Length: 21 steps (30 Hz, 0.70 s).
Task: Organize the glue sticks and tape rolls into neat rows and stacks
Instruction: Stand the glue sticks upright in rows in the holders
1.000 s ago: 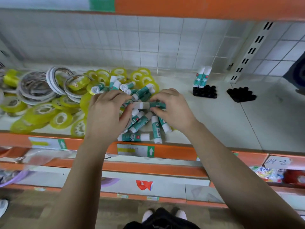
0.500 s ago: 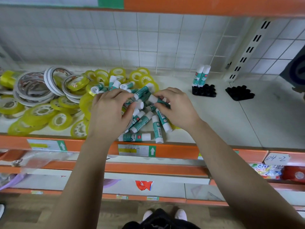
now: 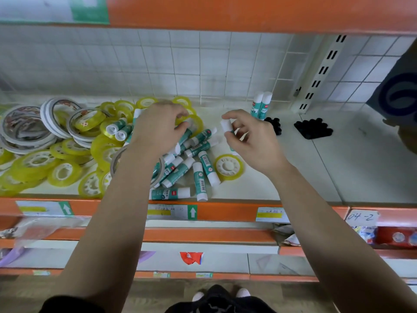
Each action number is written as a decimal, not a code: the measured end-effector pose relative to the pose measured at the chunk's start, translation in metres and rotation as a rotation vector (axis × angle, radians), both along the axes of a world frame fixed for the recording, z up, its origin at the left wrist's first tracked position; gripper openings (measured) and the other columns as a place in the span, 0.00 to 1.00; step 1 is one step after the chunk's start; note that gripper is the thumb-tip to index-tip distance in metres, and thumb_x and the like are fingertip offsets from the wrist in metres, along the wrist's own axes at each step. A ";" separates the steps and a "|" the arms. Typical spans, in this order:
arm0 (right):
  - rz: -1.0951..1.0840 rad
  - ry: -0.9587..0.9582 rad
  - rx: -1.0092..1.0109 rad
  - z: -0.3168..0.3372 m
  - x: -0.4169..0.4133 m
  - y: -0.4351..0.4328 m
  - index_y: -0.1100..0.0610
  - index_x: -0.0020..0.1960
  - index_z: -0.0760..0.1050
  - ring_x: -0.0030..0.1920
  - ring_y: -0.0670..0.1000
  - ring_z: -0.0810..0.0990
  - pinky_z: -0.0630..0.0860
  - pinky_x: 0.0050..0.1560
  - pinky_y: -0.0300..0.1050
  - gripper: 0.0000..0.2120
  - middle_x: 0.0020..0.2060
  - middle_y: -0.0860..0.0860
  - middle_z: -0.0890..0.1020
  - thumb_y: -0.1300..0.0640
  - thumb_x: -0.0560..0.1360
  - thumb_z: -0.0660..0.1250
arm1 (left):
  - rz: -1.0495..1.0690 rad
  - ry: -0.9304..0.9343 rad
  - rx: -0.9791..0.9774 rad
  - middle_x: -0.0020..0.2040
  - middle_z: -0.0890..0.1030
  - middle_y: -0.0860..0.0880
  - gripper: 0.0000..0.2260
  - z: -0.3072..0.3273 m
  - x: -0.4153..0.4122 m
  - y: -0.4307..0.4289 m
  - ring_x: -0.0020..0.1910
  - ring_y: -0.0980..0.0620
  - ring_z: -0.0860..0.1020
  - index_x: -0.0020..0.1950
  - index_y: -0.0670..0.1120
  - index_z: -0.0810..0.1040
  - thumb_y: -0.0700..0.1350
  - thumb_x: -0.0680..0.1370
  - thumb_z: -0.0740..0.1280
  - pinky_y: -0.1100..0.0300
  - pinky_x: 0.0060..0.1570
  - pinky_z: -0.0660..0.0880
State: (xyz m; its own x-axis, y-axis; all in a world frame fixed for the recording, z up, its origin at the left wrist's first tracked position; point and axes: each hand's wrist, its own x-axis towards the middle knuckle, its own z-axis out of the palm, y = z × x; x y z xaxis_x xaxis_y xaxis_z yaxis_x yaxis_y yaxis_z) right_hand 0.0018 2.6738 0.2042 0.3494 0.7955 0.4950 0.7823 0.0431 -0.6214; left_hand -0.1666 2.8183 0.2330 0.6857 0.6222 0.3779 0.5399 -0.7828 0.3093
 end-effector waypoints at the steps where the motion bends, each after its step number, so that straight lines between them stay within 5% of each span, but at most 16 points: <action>1: -0.005 0.002 -0.002 0.000 0.002 -0.001 0.53 0.59 0.77 0.35 0.46 0.79 0.79 0.42 0.50 0.14 0.38 0.45 0.78 0.60 0.74 0.68 | 0.016 0.049 -0.022 0.53 0.83 0.47 0.11 0.000 0.005 0.004 0.51 0.45 0.80 0.58 0.47 0.81 0.47 0.78 0.69 0.50 0.50 0.77; 10: -0.010 0.008 -0.013 -0.006 0.014 -0.006 0.53 0.59 0.77 0.36 0.42 0.77 0.78 0.44 0.45 0.14 0.36 0.41 0.77 0.60 0.74 0.70 | 0.057 0.098 -0.155 0.48 0.84 0.46 0.16 0.000 0.014 0.013 0.49 0.45 0.81 0.58 0.47 0.80 0.48 0.72 0.76 0.49 0.52 0.77; 17: -0.030 0.064 -0.017 -0.006 0.022 -0.012 0.54 0.59 0.77 0.37 0.41 0.77 0.69 0.39 0.29 0.14 0.37 0.42 0.78 0.61 0.74 0.70 | -0.102 -0.228 -0.306 0.48 0.83 0.49 0.19 0.005 0.012 0.000 0.47 0.50 0.82 0.65 0.50 0.77 0.43 0.76 0.73 0.53 0.54 0.77; 21: -0.049 0.110 -0.023 -0.003 0.029 -0.018 0.54 0.62 0.76 0.36 0.48 0.75 0.70 0.39 0.29 0.16 0.36 0.41 0.78 0.61 0.75 0.70 | -0.219 -0.265 -0.369 0.47 0.79 0.50 0.21 0.008 0.021 -0.016 0.46 0.54 0.78 0.72 0.55 0.70 0.40 0.81 0.64 0.66 0.49 0.73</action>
